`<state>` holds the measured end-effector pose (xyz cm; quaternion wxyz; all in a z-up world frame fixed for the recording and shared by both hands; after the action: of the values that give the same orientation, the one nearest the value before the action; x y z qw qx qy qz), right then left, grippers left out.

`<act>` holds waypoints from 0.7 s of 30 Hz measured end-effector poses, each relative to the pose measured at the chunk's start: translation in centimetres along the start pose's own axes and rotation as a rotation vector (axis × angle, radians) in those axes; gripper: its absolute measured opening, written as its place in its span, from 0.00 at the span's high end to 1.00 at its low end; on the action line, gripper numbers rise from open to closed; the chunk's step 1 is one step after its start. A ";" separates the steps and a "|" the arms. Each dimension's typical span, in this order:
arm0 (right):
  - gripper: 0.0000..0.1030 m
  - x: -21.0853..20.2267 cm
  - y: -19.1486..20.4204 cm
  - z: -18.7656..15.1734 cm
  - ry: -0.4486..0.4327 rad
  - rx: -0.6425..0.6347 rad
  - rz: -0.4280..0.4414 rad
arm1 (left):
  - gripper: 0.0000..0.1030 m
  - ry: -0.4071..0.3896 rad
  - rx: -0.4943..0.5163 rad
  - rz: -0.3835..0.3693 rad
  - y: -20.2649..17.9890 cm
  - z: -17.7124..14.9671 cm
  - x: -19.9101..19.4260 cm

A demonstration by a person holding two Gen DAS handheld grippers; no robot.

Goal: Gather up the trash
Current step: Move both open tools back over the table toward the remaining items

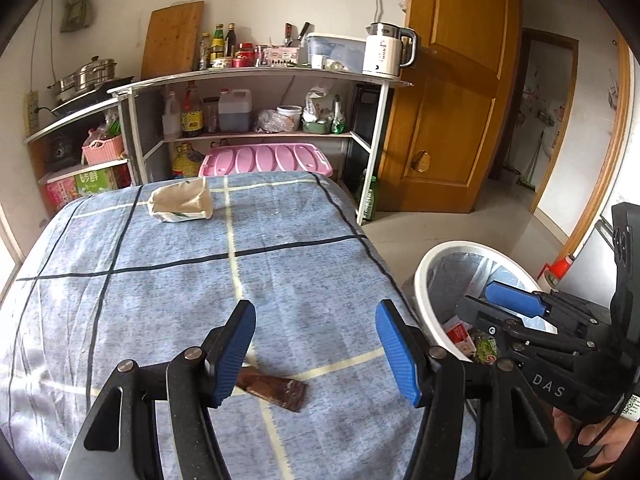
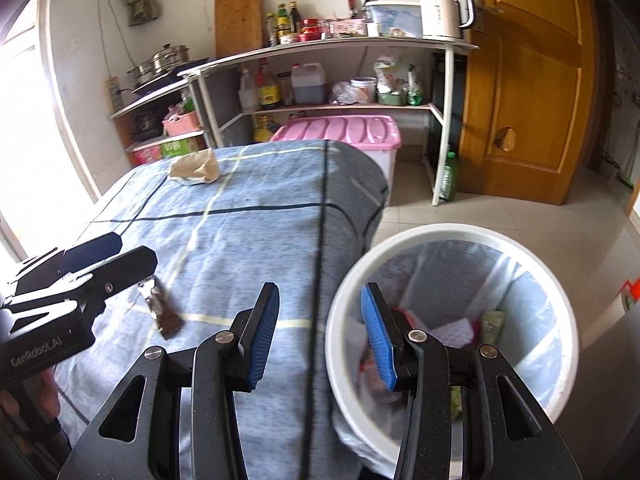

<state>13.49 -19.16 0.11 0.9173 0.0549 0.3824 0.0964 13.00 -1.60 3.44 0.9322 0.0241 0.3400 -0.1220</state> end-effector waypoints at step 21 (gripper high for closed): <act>0.57 8.2 12.6 -2.4 0.199 -0.308 0.270 | 0.40 0.056 -0.143 0.131 13.1 -2.2 0.6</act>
<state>15.77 -5.00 -5.02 0.8515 -0.0450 0.4409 0.2803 15.27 11.29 0.88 0.9275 -0.0170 0.3717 -0.0354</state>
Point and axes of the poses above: each gripper's, at about its wrist camera, not at the fingertips, and x roughly the way its jaws point, y to its left, z to its top, the point moved 1 cm from there along x, roughly the way its jaws point, and after that the axes turned 5 degrees about x, right-handed, at the moved point
